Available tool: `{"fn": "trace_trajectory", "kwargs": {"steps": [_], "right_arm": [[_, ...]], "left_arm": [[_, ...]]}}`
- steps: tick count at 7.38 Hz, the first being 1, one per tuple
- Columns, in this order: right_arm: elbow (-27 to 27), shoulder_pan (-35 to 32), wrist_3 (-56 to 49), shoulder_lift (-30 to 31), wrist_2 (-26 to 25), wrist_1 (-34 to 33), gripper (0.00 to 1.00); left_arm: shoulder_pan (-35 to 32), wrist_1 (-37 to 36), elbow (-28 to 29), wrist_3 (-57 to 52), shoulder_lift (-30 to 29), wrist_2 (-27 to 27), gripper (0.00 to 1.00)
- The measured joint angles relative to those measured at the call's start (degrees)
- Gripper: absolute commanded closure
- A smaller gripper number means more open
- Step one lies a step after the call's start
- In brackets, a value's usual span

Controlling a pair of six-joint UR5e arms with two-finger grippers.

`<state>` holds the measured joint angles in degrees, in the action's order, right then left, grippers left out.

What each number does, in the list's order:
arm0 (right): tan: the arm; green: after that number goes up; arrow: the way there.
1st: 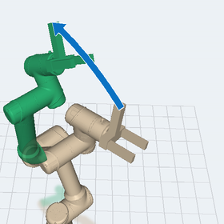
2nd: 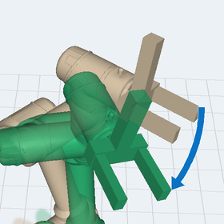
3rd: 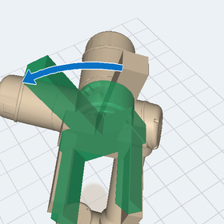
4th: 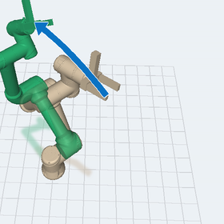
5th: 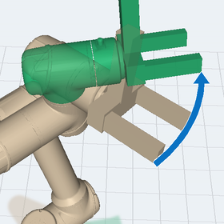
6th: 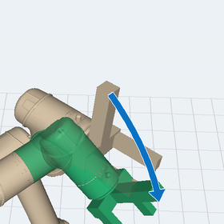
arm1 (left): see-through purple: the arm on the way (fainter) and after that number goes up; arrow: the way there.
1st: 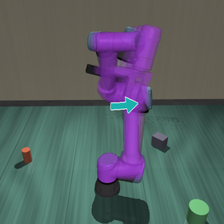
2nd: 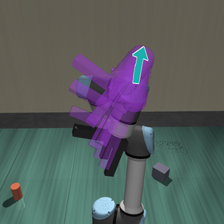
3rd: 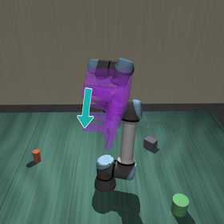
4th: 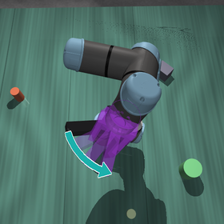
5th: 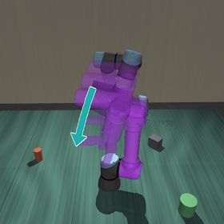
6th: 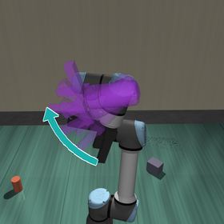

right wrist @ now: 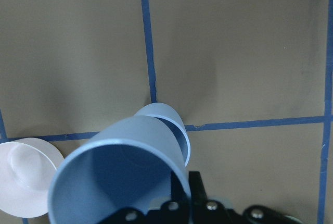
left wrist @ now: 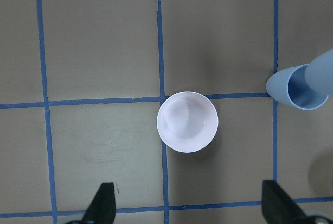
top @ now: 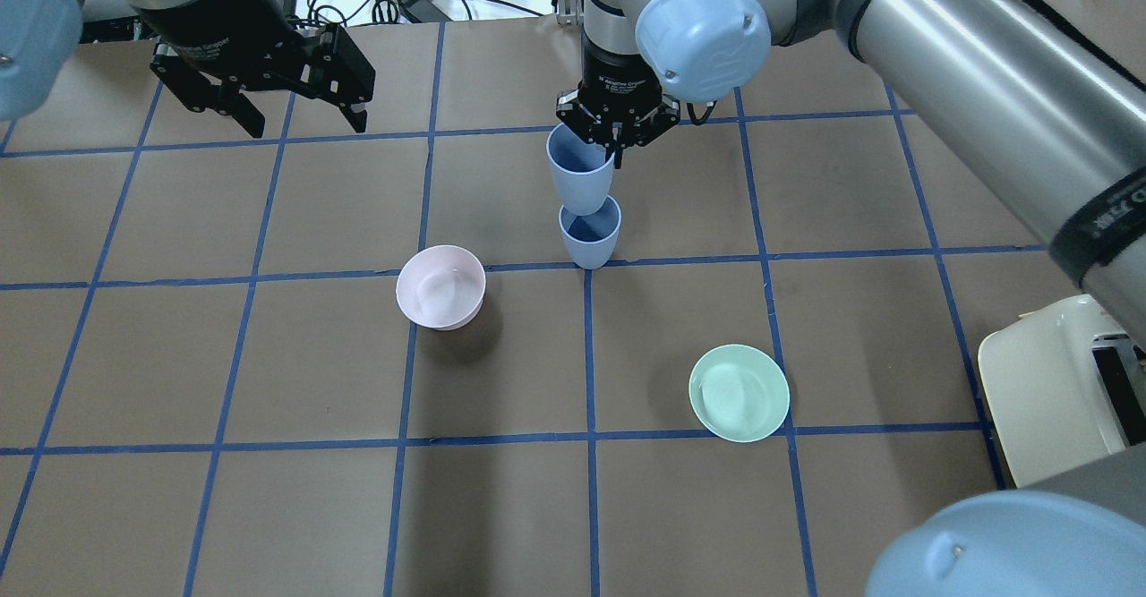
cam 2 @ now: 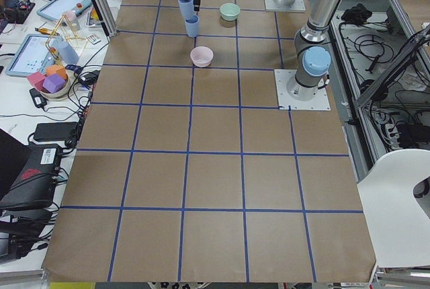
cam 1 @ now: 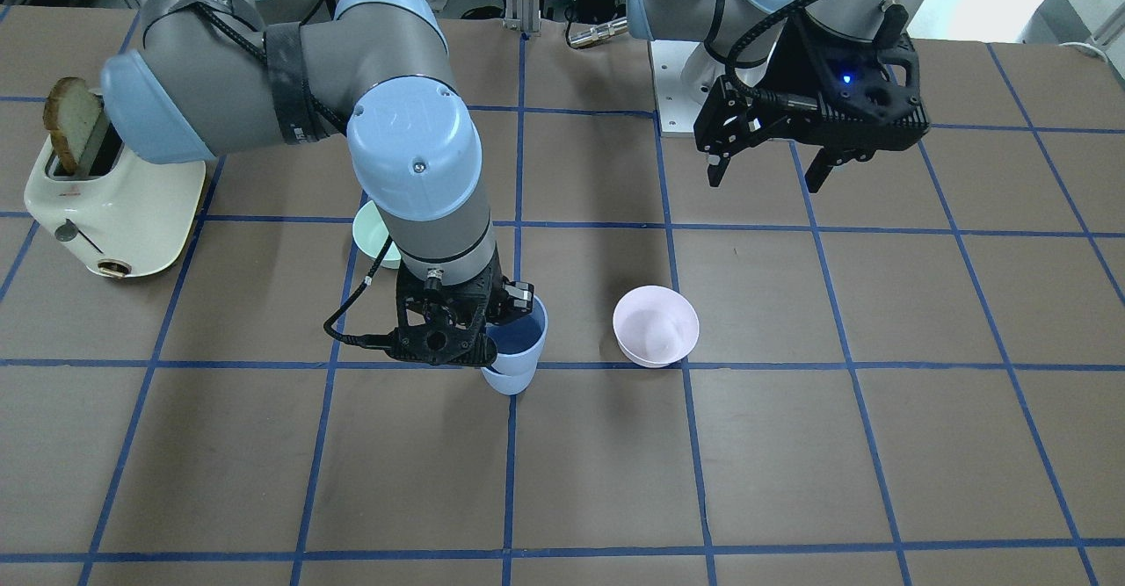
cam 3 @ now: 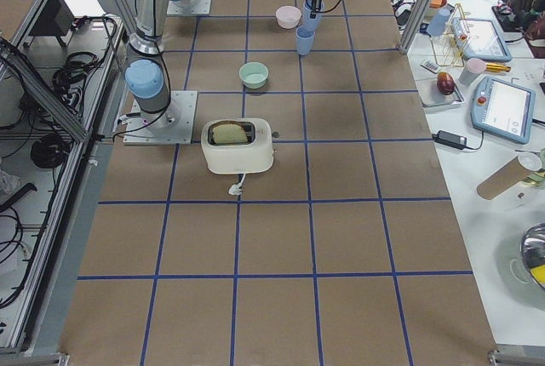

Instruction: Stack blue cups with both arms

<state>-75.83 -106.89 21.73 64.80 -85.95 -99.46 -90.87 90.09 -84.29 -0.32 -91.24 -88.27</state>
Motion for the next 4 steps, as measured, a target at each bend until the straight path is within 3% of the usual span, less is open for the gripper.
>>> {"fn": "trace_trajectory", "kwargs": {"steps": [4], "right_arm": [[-0.9, 0.2, -0.6, 0.1, -0.7, -0.6, 1.0]], "left_arm": [[0.0, 0.0, 0.0, 0.0, 0.1, 0.0, 0.0]]}}
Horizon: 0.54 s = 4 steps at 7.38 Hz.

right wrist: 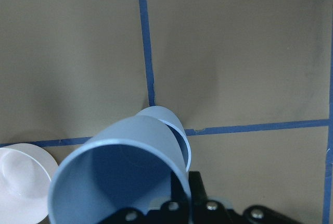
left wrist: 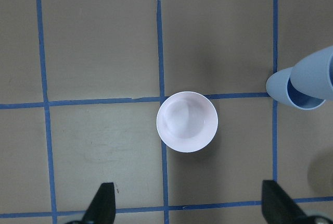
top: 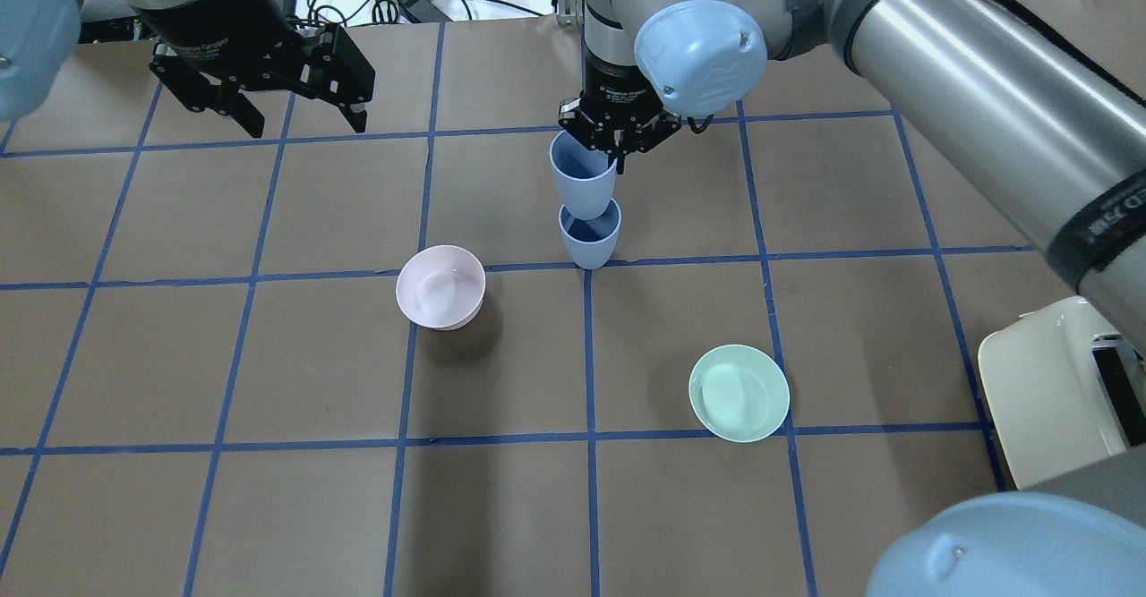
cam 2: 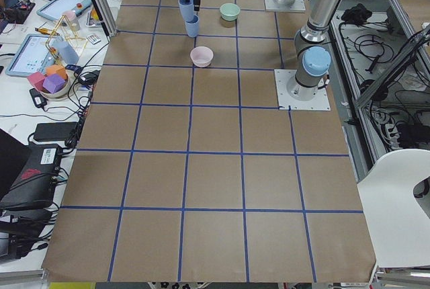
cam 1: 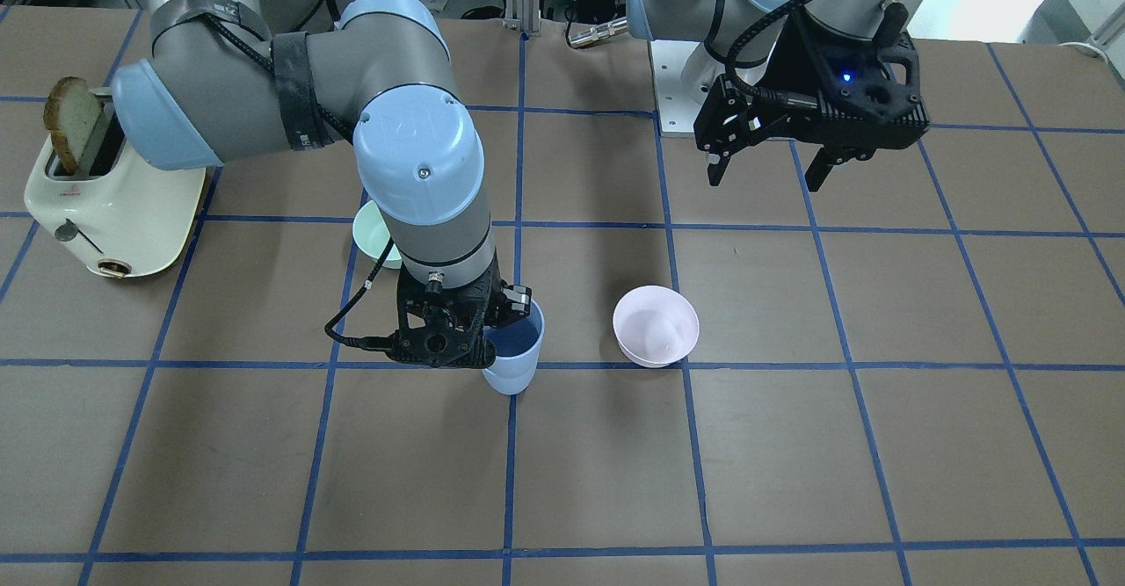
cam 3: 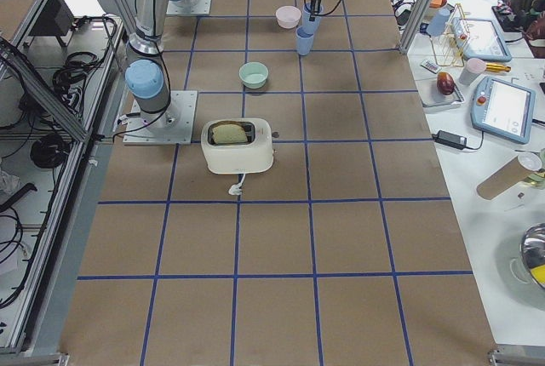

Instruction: Stack blue cups with both arms

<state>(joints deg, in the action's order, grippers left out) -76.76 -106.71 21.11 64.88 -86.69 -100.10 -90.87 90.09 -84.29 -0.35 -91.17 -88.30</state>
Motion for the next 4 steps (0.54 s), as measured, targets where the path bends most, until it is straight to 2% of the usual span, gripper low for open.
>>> {"fn": "trace_trajectory", "kwargs": {"steps": [4], "right_arm": [[-0.1, -0.1, -0.2, 0.1, -0.1, 0.5, 1.0]], "left_arm": [[0.0, 0.0, 0.0, 0.0, 0.1, -0.1, 0.0]]}}
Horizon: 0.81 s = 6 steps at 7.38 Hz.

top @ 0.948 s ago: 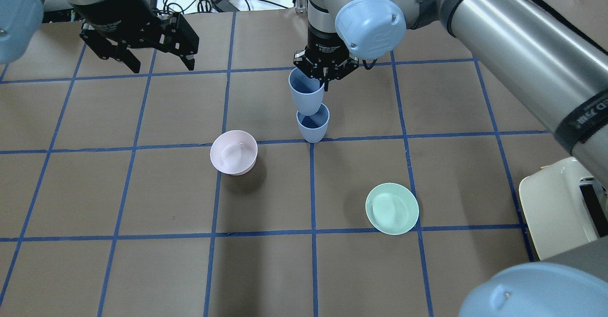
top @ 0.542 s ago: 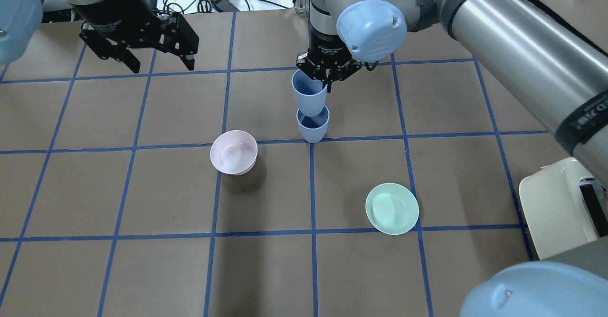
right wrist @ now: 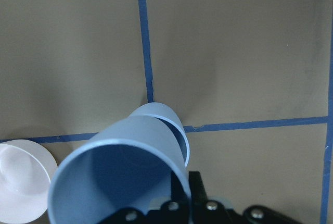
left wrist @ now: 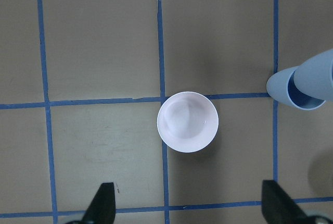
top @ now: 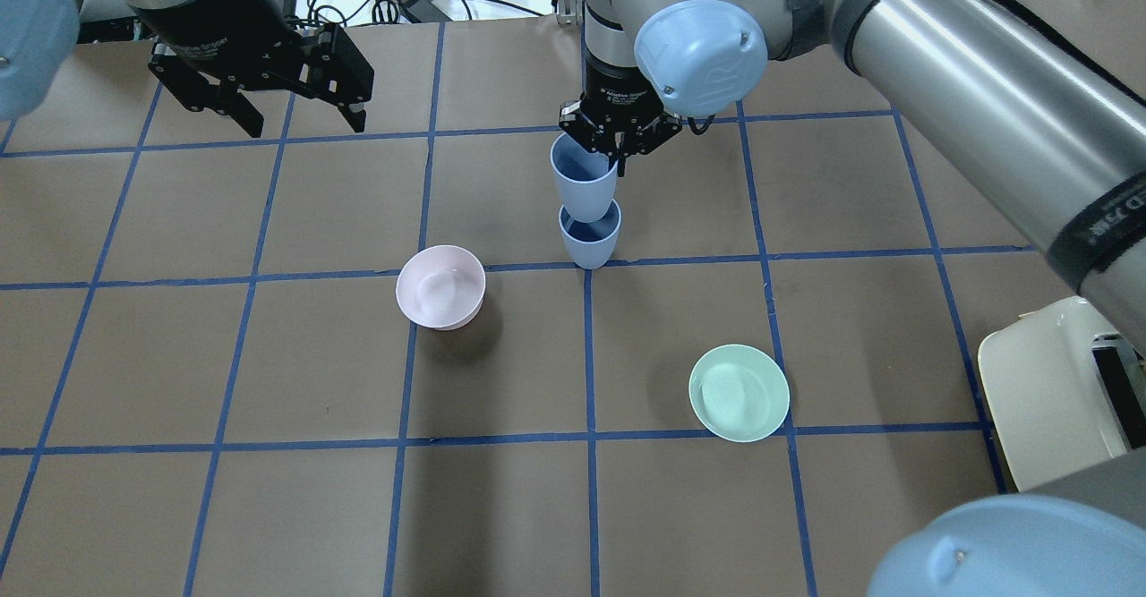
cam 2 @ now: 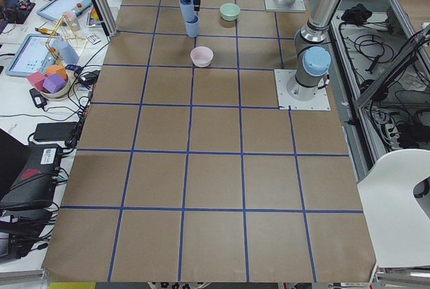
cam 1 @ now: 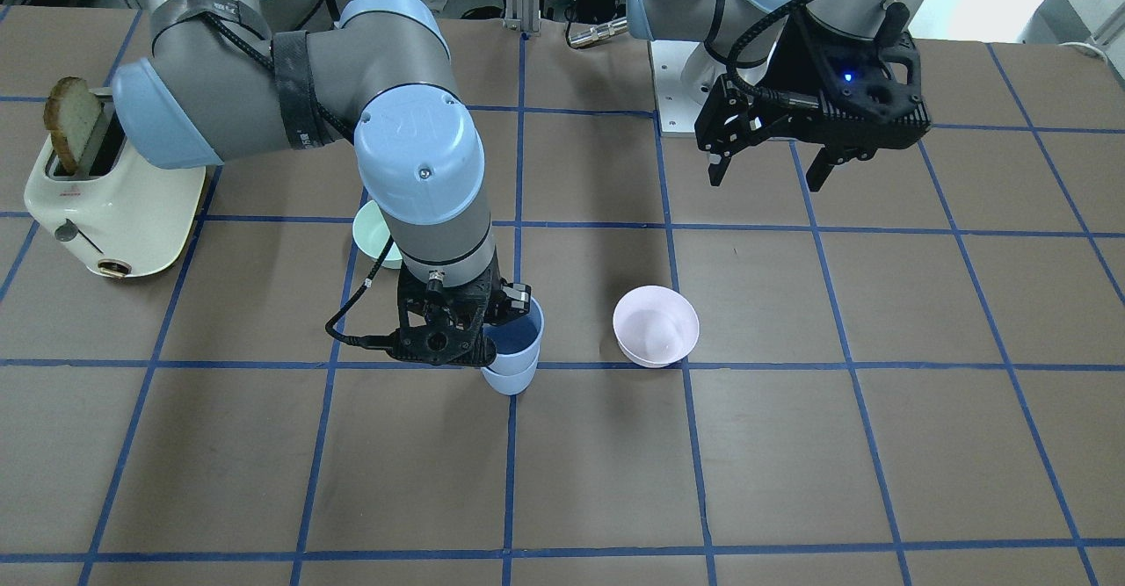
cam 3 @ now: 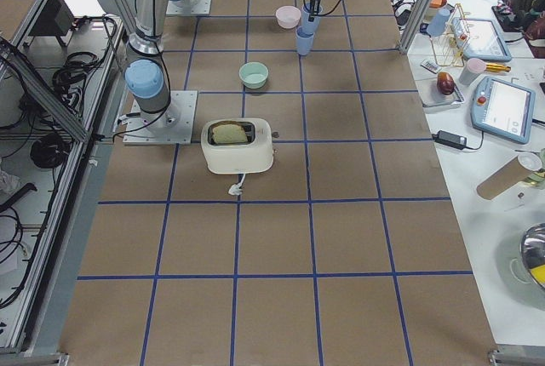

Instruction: Stack blue cups with both arms

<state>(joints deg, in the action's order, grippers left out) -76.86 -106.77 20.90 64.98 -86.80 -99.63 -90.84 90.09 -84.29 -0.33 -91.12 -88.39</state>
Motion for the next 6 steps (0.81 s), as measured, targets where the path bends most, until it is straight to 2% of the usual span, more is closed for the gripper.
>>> {"fn": "trace_trajectory", "kwargs": {"steps": [3, 4, 6], "right_arm": [[-0.3, 0.0, 0.2, 0.0, -0.1, 0.1, 1.0], [-0.4, 0.0, 0.7, -0.1, -0.2, 0.1, 0.94], [-0.5, 0.0, 1.1, -0.3, -0.1, 0.2, 0.73]], "left_arm": [[0.0, 0.0, 0.0, 0.1, 0.1, -0.3, 0.0], [0.0, 0.0, 0.0, 0.1, 0.1, -0.3, 0.0], [0.0, 0.0, 0.0, 0.1, 0.1, -0.3, 0.0]]}}
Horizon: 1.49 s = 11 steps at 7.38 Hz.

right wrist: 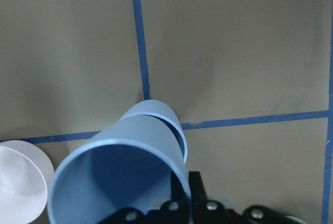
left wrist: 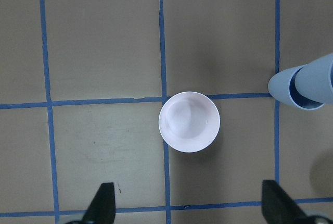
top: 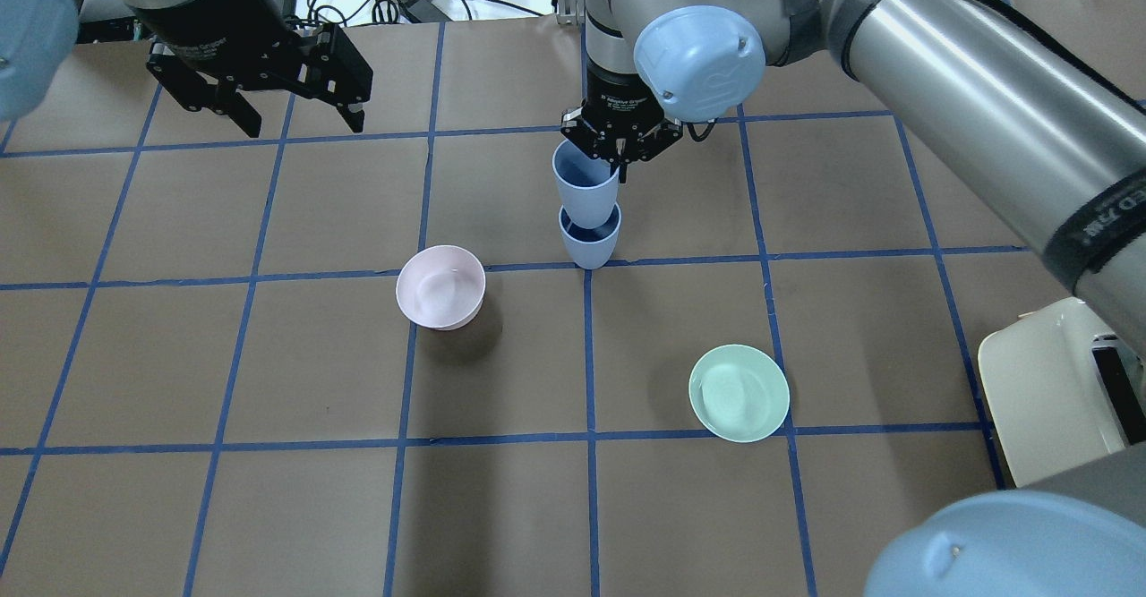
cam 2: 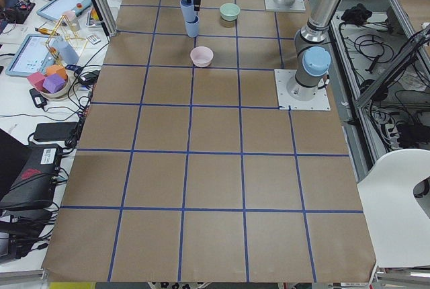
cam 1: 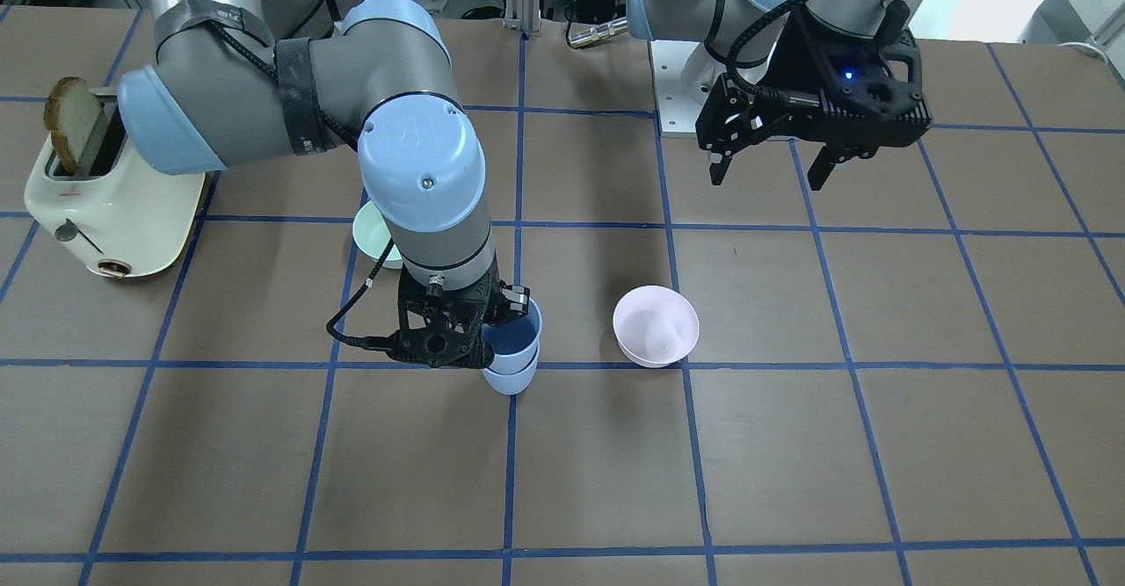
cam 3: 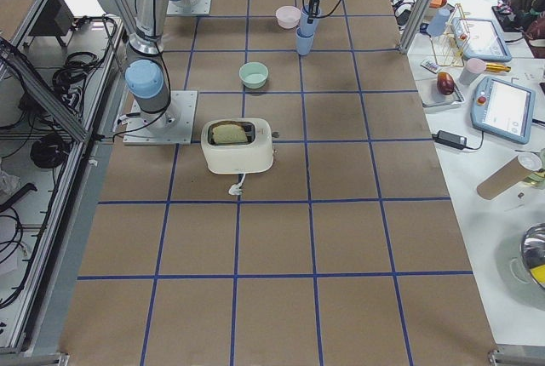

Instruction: Stack blue cups with both arms

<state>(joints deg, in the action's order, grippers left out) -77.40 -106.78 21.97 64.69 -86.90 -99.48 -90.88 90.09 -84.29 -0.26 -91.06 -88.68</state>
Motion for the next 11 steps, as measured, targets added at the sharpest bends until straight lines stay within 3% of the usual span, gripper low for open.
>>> {"fn": "trace_trajectory", "kwargs": {"steps": [1, 2, 5, 6, 7, 8, 10, 11], "right_arm": [[0.0, 0.0, 0.1, -0.1, 0.0, 0.0, 0.56], [0.0, 0.0, 0.1, -0.1, 0.0, 0.1, 0.47], [0.6, 0.8, -0.3, 0.0, -0.1, 0.1, 0.35], [1.3, 2.3, -1.5, 0.2, -0.1, 0.5, 0.35], [2.2, 4.9, -5.4, 0.8, -0.4, 2.1, 0.34], [2.7, 8.1, -12.0, 2.3, -1.5, 4.4, 0.27], [1.2, 14.5, -25.4, 8.1, -3.9, 7.2, 0.0], [-1.0, 16.4, -30.7, 12.2, -4.3, 7.6, 0.0]], "left_arm": [[0.0, 0.0, 0.0, 0.0, 0.0, 0.0, 0.0], [0.0, 0.0, 0.0, 0.0, 0.0, -0.1, 0.0], [0.0, 0.0, 0.0, 0.0, 0.0, -0.1, 0.0], [0.0, 0.0, 0.0, 0.0, 0.0, -0.1, 0.0], [0.0, 0.0, 0.0, 0.0, 0.0, -0.1, 0.0], [0.0, 0.0, 0.0, 0.0, 0.0, -0.1, 0.0], [0.0, 0.0, 0.0, 0.0, 0.0, -0.2, 0.0], [0.0, 0.0, 0.0, 0.0, 0.0, -0.2, 0.0]]}}
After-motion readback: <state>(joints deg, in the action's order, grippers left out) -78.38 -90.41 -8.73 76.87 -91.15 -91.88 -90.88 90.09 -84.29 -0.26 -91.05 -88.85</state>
